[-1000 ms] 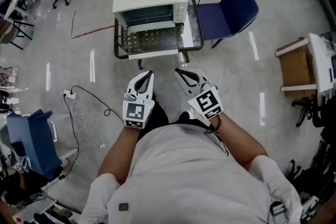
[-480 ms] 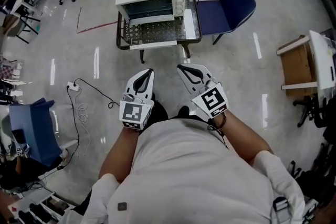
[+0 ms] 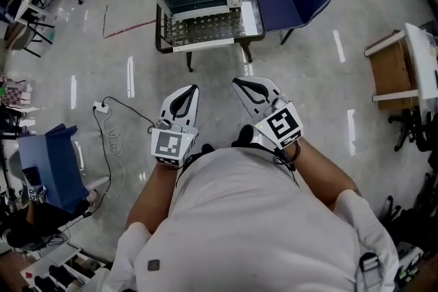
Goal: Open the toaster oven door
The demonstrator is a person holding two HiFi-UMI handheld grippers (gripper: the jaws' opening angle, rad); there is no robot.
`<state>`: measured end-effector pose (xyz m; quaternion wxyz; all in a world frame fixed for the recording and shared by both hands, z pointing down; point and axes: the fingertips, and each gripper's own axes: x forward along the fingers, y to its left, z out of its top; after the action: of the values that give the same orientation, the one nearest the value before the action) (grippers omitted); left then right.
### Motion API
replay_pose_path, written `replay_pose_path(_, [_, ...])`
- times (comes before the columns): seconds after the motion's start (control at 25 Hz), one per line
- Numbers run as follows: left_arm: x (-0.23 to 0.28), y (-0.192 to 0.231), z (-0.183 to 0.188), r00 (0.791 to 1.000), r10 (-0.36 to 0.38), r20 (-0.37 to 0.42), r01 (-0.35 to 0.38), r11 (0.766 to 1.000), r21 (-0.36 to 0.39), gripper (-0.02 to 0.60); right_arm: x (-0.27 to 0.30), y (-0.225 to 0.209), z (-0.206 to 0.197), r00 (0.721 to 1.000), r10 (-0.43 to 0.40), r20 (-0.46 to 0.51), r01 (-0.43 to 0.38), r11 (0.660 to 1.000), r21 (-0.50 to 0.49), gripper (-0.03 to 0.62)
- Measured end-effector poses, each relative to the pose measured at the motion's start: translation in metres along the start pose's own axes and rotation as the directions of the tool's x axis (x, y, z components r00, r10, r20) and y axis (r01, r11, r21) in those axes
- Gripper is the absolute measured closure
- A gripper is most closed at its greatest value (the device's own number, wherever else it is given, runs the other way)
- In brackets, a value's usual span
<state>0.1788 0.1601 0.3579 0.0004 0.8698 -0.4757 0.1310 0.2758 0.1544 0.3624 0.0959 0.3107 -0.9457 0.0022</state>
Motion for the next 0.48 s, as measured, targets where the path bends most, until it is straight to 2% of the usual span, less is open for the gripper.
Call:
replay_pose_path(0.12, [-0.013,0.001,-0.002,1.000,-0.023,0.007,0.023,1.000,-0.011,0.566,0.000,0.017,0.007,1.000,-0.013,0.006,0.013,1.000,0.000,0.577])
replay_pose_path(0.28, [-0.038,0.002,-0.004,0.998,-0.061,0.021,0.062,0.997,-0.047,0.566,-0.002,0.045,0.015,0.999,-0.047,0.000,0.047,0.997,0.059,0.577])
replay_pose_path(0.48, [-0.071,0.009,-0.011,0.995,-0.094,0.038,0.097,0.993,-0.072,0.565,0.002,0.076,0.018,0.998,-0.068,-0.005,0.068,0.998,0.010,0.576])
